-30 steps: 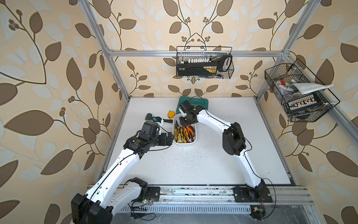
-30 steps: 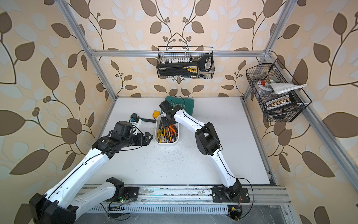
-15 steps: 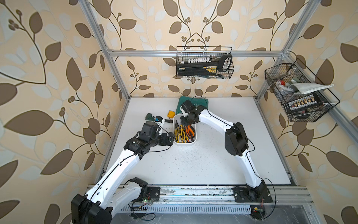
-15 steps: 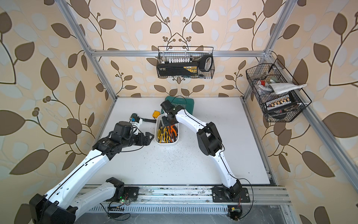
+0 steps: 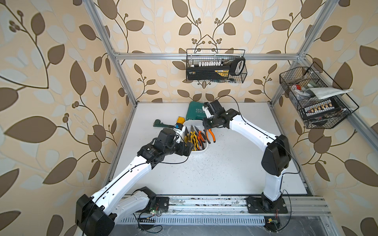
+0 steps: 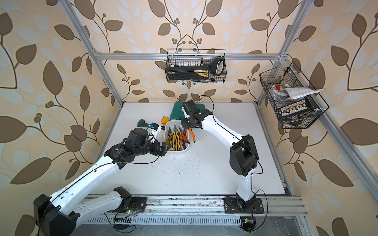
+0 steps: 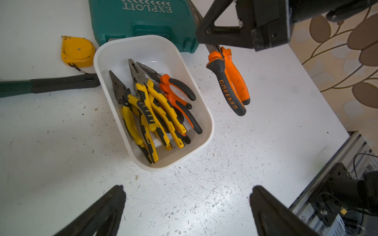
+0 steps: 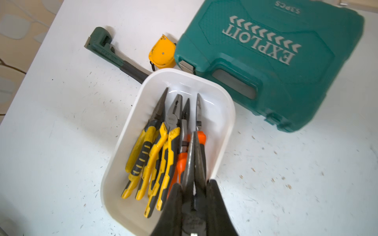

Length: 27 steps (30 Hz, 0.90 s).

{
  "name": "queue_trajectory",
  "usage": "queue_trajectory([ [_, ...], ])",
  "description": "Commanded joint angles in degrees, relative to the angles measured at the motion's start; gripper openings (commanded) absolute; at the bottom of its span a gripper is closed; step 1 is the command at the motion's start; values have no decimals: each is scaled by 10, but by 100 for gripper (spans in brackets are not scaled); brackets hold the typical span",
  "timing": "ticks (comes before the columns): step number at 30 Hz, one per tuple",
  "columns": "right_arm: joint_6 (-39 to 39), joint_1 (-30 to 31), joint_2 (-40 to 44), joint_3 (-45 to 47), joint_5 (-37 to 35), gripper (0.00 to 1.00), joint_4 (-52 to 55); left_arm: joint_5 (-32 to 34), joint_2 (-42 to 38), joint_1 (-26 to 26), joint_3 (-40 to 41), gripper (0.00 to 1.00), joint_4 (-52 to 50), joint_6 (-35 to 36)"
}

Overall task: Take the pliers out of the storage box
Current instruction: Pick up the pliers from the storage box, then place the pliers at the center of the board.

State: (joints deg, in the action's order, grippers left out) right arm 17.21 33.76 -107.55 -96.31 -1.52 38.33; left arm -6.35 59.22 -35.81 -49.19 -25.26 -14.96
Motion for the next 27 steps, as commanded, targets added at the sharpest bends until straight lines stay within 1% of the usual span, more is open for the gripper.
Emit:
queue_trajectory([
  [1,-6,-19,61,75,-21,0,-18,16,13,-25,-15,99,45,26],
  [3,-4,-33,93,131,-36,0,-27,19,25,-31,-14,99,59,28],
  [6,2,-59,135,224,-56,0,-53,4,46,-37,-13,99,81,33],
  [9,10,-93,157,296,-55,0,-71,-9,71,-52,-20,99,93,53],
  [11,9,-112,157,324,-64,0,-69,-11,85,-67,-23,99,98,76],
  [14,-9,-141,141,350,-84,0,-67,-11,105,-85,-30,99,110,105],
  [17,-30,-161,124,368,-114,0,-75,-14,122,-92,-42,99,110,114],
  [19,-33,-164,115,373,-121,1,-81,-15,127,-94,-44,99,109,114],
  [24,-32,-164,78,365,-112,7,-87,-7,111,-95,-35,99,105,114],
  [27,-31,-166,65,358,-116,7,-80,-3,96,-95,-25,99,103,116],
])
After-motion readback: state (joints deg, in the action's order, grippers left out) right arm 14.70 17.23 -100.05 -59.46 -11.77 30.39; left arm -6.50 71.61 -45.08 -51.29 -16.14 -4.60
